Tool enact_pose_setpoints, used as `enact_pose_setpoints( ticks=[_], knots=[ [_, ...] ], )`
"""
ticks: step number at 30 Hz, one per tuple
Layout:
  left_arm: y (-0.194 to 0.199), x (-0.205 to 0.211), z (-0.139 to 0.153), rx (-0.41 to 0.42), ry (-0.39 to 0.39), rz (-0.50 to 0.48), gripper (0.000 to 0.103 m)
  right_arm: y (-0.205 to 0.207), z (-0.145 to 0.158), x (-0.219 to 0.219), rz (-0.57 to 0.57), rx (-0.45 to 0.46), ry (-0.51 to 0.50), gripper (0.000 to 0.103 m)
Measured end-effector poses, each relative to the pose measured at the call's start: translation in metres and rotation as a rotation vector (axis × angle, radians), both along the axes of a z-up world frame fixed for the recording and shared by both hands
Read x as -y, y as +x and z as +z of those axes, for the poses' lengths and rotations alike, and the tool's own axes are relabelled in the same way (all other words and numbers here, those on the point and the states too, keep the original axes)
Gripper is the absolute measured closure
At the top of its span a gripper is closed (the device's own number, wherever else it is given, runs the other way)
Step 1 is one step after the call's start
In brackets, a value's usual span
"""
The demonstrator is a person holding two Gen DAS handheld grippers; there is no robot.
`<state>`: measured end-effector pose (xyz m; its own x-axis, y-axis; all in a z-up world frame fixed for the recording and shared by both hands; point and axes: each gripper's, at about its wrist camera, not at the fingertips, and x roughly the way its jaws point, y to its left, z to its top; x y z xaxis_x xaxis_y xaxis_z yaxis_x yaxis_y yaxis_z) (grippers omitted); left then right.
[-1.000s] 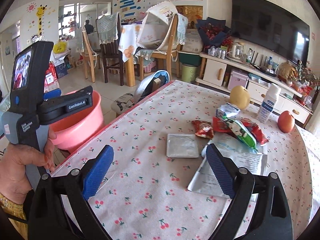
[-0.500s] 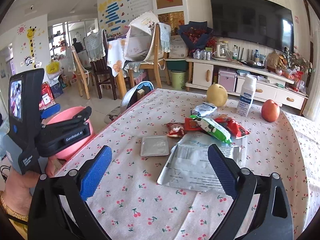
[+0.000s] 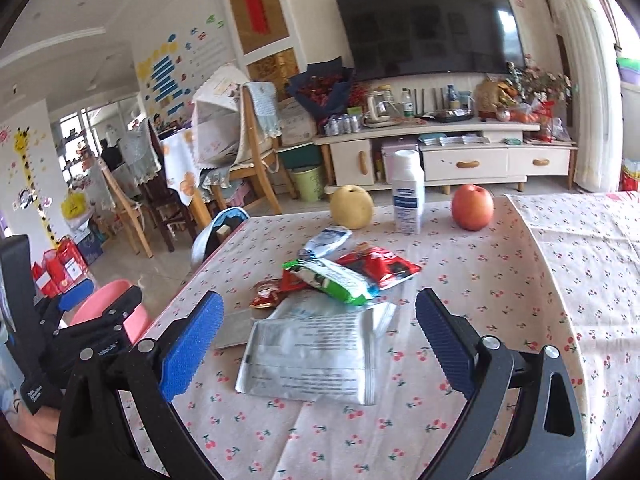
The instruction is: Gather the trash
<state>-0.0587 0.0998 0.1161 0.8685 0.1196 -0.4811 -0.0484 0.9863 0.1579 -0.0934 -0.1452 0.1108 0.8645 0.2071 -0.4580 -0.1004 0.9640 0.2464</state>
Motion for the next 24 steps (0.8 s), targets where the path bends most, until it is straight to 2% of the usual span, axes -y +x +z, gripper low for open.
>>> enact_pose_setpoints(
  ticks=[5,8,10,16,19,24],
  knots=[
    [0.023,0.015,0.009,-0.045,-0.108,-0.071,0.012,0.007,-0.008,0.027,-0.046,-0.033,0.017,0.007],
    [0.056,0.026,0.013,-0.108,-0.213,-0.124,0.012,0.012,-0.012,0.041,-0.065,-0.057,0.043,0.007],
    [0.079,0.038,0.009,-0.143,-0.235,-0.153,0.012,0.015,-0.015,0.046,-0.069,-0.069,0.049,0.007],
    [0.169,0.084,-0.024,-0.348,-0.225,-0.280,0.012,0.026,-0.020,0.060,-0.067,-0.102,0.069,0.007],
    [0.200,0.104,-0.043,-0.410,-0.174,-0.331,0.012,0.032,-0.022,0.063,-0.058,-0.111,0.071,0.007],
    [0.241,0.125,-0.072,-0.485,-0.148,-0.362,0.015,0.040,-0.027,0.067,-0.050,-0.135,0.092,0.007]
  ],
)
